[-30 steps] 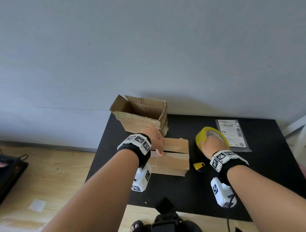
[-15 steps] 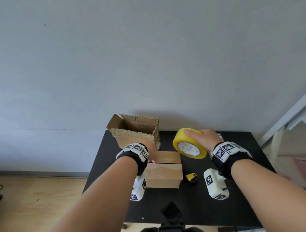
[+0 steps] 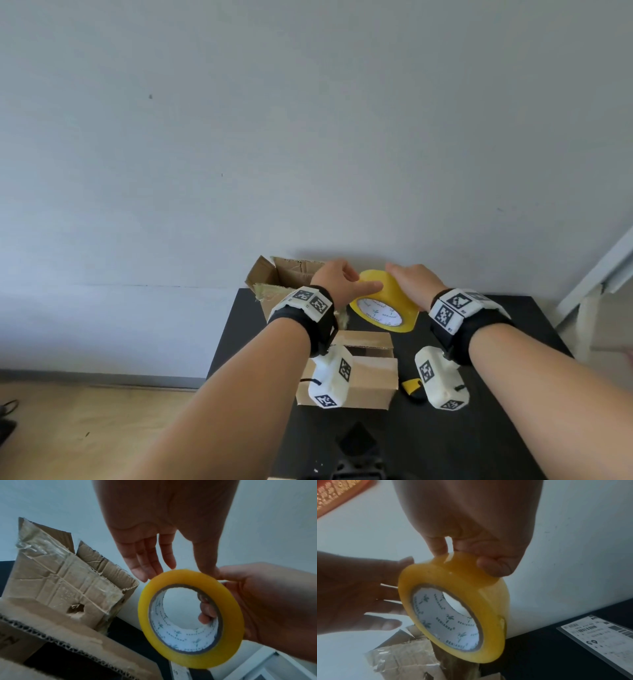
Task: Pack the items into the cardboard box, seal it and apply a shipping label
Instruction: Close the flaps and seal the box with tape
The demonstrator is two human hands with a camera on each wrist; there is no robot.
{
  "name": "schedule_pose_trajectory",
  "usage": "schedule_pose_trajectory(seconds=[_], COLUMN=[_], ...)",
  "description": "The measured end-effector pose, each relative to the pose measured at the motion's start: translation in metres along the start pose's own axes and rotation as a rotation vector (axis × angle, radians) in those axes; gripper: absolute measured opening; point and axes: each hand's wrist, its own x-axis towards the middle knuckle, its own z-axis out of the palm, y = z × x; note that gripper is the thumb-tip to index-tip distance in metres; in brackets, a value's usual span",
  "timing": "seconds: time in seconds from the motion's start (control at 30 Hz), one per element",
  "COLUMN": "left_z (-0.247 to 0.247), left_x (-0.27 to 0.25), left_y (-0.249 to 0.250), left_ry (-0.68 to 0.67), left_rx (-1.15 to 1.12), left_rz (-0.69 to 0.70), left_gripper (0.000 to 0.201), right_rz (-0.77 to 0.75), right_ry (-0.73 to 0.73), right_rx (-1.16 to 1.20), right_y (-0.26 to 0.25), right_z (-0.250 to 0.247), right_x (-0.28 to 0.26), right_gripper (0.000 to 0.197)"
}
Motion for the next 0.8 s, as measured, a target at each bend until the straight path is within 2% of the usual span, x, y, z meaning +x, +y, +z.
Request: schedule_pose_trajectory(seconds=[0.17,0.4,0.6,0.7,0.8], left_z=[-0.009,-0.014,-0.017,-0.025,-0.031], left_x=[0.001,-0.001,-0.004,-0.006,-0.009], left_y=[-0.011,-0.02,-0.014,-0.009,-0.007], left_ry=[-0.054,-0.058,-0.137,-0.211,-0.305], left_rx=[-0.093,-0.146,-0.251,-0.356,-0.375], left_rz=[-0.029,-0.058,-0.072,-0.157,-0.238], left_gripper=[0.031,0.018,0.027,0.028,0.04], right_rz=[-0.026,-0.015,-0.021,-0.031,-0.034], right_ry=[-0.038,-0.034,-0.013,-0.035,-0.052], right_rx=[-0.047,-0.079,0.042,0.077,0.069], right_y=[-0.006,-0.007,-0.012,-0.014,-0.014], right_z=[0.005,0.013,0.013,0.012,0.013], right_x=[-0.007,-0.01,-0.011,-0.013,-0.016], right_gripper=[0.04,0.045,0.045,0.07,0.081])
